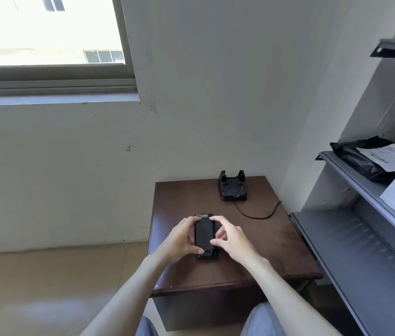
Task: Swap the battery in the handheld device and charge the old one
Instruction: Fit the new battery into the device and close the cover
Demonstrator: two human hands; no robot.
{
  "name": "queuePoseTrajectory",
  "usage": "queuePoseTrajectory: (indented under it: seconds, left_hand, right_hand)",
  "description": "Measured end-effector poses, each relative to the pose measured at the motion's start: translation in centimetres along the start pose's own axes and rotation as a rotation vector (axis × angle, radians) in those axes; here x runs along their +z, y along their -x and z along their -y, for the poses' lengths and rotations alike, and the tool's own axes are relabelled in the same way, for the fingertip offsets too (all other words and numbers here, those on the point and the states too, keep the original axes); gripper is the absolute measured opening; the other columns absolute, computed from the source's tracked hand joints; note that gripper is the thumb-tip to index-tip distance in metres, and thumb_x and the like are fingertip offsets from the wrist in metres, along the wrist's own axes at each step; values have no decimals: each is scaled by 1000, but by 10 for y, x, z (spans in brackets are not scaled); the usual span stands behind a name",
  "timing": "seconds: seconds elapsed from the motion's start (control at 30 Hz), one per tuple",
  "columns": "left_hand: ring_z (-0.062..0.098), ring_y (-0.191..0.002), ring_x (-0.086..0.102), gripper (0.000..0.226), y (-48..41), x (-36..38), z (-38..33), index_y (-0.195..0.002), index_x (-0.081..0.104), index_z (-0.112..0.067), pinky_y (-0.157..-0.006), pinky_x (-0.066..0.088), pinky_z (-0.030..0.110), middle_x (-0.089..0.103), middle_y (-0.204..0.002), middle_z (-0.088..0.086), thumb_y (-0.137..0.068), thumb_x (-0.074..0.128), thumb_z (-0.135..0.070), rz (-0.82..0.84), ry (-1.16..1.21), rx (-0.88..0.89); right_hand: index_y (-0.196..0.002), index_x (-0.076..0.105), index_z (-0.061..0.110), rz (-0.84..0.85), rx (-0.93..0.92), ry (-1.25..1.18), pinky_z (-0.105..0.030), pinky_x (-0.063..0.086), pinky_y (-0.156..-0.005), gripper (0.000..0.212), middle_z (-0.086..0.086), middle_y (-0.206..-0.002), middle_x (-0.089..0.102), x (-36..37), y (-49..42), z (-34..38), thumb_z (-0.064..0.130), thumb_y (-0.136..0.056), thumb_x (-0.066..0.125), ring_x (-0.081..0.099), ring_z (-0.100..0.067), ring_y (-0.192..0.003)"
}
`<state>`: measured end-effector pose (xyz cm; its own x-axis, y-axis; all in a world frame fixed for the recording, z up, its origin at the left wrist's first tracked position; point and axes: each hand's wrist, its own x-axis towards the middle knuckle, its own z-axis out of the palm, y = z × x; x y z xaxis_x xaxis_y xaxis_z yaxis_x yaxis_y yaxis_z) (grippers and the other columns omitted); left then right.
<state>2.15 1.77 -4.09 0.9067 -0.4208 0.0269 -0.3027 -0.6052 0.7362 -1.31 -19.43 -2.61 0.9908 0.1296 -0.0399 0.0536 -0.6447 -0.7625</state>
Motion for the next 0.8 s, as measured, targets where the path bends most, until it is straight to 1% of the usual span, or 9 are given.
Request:
queuePoseTrajectory:
  seconds: [0.07,0.2,0.37,0.43,0.57,0.63,0.7,0.77,0.8]
  left_hand:
    - [13,-84,65,88,0,0,1,-136,46,-29,-79,57,28,56,-117,-2,-63,94,-19,-13,8,10]
    - [16,-82,68,82,-2,-1,-1,-131,47,-35,-76,60,33,61,-117,-1,-66,91,-12,-21,40,8]
    - [17,-94,68,87,0,0,0,-137,46,-34,-84,58,31,60,-120,0,-66,91,-13,-24,60,8]
    - [17,-90,68,87,2,1,-2,-137,45,-34,-82,58,31,63,-115,1,-67,91,-13,-16,75,4]
    - [17,-74,69,81,6,2,-4,-137,44,-27,-77,60,27,71,-91,8,-72,87,-4,7,128,-2]
    - [11,-69,68,81,6,2,-4,-138,44,-25,-74,59,23,71,-87,8,-73,86,-1,2,148,-4]
    - [6,-67,66,81,7,3,-4,-139,45,-25,-73,57,19,70,-84,4,-73,86,-1,0,150,-7]
    - [8,-68,67,82,7,3,-4,-140,45,-26,-74,58,21,70,-84,4,-73,87,-2,-2,154,-6]
    - [12,-70,68,83,7,3,-3,-140,45,-26,-75,59,24,71,-86,7,-73,87,-2,-2,161,-5]
  right_hand:
    - [-128,48,50,-15,-7,-4,-27,55,-80,59,6,-86,65,0,0,1,21,-85,76,65,-6,-79]
    - [-127,47,50,-31,-19,6,-24,54,-78,58,6,-86,66,0,0,5,18,-86,74,65,-5,-79]
    - [-128,48,49,-27,-2,2,-27,56,-79,58,7,-85,66,1,1,2,21,-85,75,65,-5,-79]
    - [-127,48,49,-25,-1,5,-27,56,-79,58,6,-85,66,0,1,1,20,-85,76,65,-6,-79]
    - [-126,48,50,-32,-2,2,-24,55,-77,58,5,-85,67,-1,3,0,20,-84,76,66,-6,-79]
    - [-126,49,51,-42,0,-9,-22,54,-76,59,5,-85,67,0,4,-1,20,-85,76,66,-5,-79]
    - [-128,49,51,-52,2,-15,-24,54,-77,60,5,-85,67,1,5,-1,20,-85,76,66,-6,-79]
    - [-127,49,52,-59,11,-14,-27,56,-78,60,5,-83,67,2,5,-1,21,-84,77,66,-7,-78]
    - [-126,50,53,-63,18,-11,-28,56,-78,60,6,-82,67,2,4,-1,22,-83,77,66,-7,-77]
